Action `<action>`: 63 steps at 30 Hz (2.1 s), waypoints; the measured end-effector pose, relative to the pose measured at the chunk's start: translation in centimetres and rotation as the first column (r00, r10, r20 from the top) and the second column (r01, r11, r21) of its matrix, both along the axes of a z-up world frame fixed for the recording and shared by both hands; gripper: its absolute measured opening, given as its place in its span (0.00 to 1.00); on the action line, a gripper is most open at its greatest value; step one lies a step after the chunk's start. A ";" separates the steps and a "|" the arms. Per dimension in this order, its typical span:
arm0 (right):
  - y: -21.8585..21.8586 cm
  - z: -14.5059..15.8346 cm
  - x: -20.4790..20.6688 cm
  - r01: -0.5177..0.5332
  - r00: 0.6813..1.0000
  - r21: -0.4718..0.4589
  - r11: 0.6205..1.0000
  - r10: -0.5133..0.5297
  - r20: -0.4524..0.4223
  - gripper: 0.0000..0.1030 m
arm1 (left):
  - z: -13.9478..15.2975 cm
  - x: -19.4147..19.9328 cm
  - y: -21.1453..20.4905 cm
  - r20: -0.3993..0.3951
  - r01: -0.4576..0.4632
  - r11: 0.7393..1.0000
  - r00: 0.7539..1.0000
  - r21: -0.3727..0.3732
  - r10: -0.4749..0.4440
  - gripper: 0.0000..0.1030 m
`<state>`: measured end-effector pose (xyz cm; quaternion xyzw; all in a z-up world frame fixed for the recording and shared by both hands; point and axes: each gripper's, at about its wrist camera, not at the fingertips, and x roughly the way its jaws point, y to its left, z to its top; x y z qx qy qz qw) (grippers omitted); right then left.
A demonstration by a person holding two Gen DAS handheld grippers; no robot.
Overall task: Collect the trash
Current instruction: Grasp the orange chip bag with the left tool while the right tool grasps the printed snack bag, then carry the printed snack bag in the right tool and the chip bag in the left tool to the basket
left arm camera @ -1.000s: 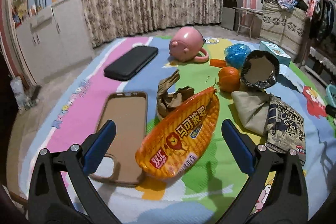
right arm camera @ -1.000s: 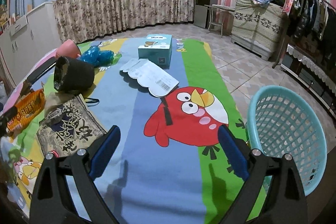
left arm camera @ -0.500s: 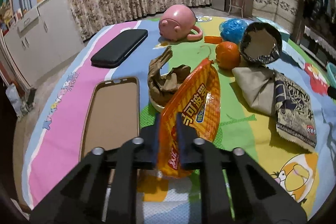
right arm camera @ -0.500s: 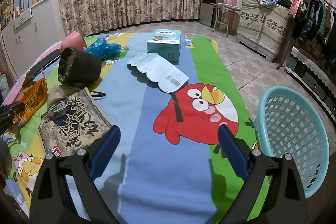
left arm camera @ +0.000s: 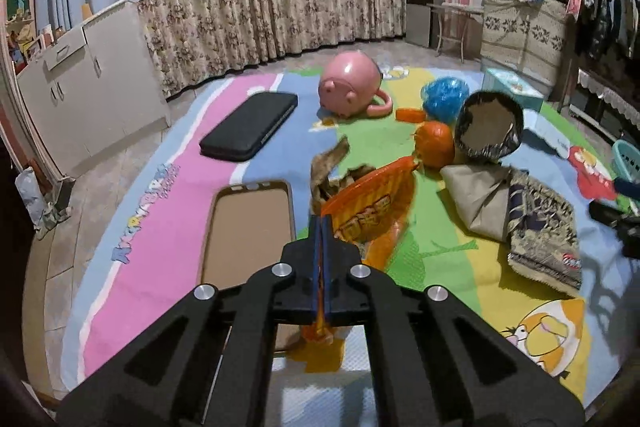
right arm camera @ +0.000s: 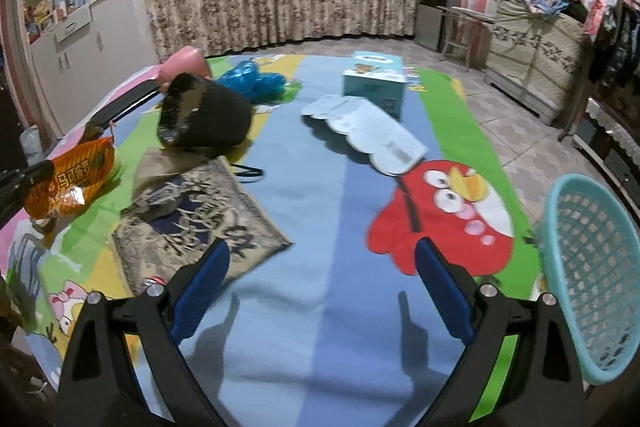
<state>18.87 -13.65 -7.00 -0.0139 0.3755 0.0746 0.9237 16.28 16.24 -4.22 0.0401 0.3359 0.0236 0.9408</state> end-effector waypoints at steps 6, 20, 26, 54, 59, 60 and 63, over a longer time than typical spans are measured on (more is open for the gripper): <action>2.0 -2.1 2.5 -0.054 0.993 -0.002 0.999 0.054 -0.109 0.81 | 1.2 0.0 0.0 0.028 0.011 1.000 1.000 -0.002 -0.011 0.00; 2.2 -0.3 0.5 -0.135 0.989 0.013 0.991 0.136 -0.054 0.05 | 2.4 0.0 -2.0 0.054 0.031 0.999 0.998 0.016 -0.032 0.00; -2.3 2.2 -1.2 -0.086 0.996 0.080 0.993 0.085 0.016 0.05 | 4.6 -0.9 -4.2 0.094 0.060 0.998 0.994 0.025 -0.062 0.00; -26.8 5.9 -8.6 0.441 0.871 0.181 0.879 -0.467 0.150 0.04 | 7.9 -0.5 -26.9 0.194 0.425 0.905 0.890 -0.029 -0.412 0.00; -29.8 4.8 -9.6 0.529 0.824 0.165 0.833 -0.550 0.134 0.04 | 7.0 -0.2 -31.2 0.184 0.488 0.872 0.861 -0.040 -0.473 0.00; -30.4 4.7 -9.7 0.543 0.816 0.161 0.824 -0.563 0.130 0.04 | 6.8 -0.2 -32.0 0.181 0.498 0.866 0.856 -0.044 -0.484 0.00; -32.0 4.3 -10.4 0.582 0.789 0.176 0.794 -0.604 0.117 0.04 | 6.4 -0.1 -33.9 0.175 0.527 0.849 0.841 -0.052 -0.511 0.00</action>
